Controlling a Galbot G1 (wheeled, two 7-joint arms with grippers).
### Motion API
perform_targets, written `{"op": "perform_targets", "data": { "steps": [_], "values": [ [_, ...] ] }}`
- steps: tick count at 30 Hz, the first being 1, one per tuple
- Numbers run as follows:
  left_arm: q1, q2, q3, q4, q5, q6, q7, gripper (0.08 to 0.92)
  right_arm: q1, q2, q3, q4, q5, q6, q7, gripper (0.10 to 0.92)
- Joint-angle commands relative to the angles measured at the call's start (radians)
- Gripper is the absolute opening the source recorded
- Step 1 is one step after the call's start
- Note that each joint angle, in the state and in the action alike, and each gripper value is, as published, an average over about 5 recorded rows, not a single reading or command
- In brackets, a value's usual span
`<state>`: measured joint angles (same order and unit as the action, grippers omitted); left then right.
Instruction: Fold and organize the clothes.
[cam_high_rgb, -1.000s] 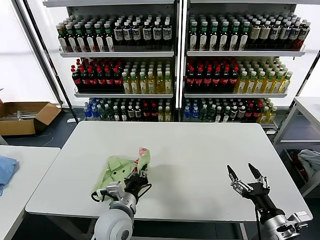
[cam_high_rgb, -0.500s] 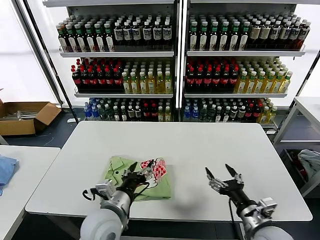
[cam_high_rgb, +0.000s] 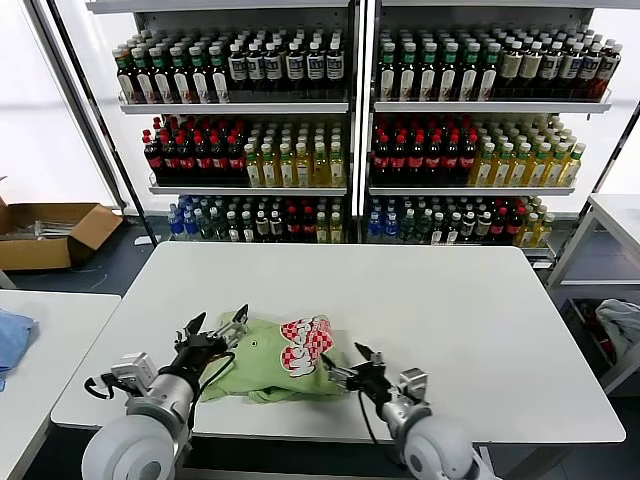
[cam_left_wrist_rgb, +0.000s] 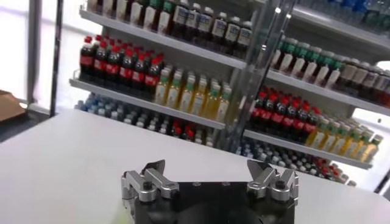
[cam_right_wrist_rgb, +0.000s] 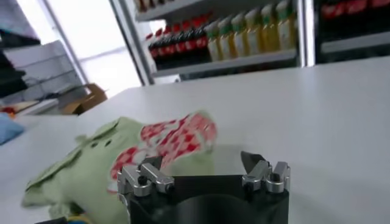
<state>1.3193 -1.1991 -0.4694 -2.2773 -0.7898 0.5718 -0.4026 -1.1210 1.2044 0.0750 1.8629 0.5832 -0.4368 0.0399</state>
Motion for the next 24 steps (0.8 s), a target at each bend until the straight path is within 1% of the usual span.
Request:
{"op": "perform_targets", "data": {
  "steps": [1,3,8,13,16,20,22,24],
  "values": [
    [0.061,0.000,-0.093,-0.033,-0.013,0.004,0.009,0.823,0.222,0.061,-0.217,-0.180,0.098,-0.130,0.107,0.811],
    [0.059,-0.004,-0.094,-0.032,-0.014,0.004,0.007,0.823,0.214,0.052,-0.208,-0.163,0.114,-0.137,0.120,0.784],
    [0.054,-0.006,-0.093,-0.028,-0.017,0.004,0.004,0.823,0.148,-0.006,-0.158,-0.089,0.115,-0.142,0.101,0.646],
    [0.049,-0.010,-0.087,-0.018,-0.018,0.004,0.003,0.823,0.043,-0.124,-0.037,0.006,0.046,-0.141,-0.002,0.498],
    [0.048,-0.015,-0.085,-0.015,-0.018,0.004,0.004,0.823,-0.023,-0.234,0.068,0.066,0.029,-0.135,-0.061,0.412],
    [0.044,-0.027,-0.076,-0.015,-0.018,0.004,0.004,0.823,-0.119,-0.356,0.217,0.099,-0.005,-0.102,-0.111,0.299],
    [0.039,-0.036,-0.067,-0.012,-0.018,0.004,0.004,0.823,-0.172,-0.392,0.272,0.106,-0.039,-0.066,-0.120,0.239],
    [0.032,-0.046,-0.057,-0.007,-0.018,0.004,0.004,0.823,-0.210,-0.400,0.305,0.107,-0.080,-0.009,-0.118,0.197]
  ]
}}
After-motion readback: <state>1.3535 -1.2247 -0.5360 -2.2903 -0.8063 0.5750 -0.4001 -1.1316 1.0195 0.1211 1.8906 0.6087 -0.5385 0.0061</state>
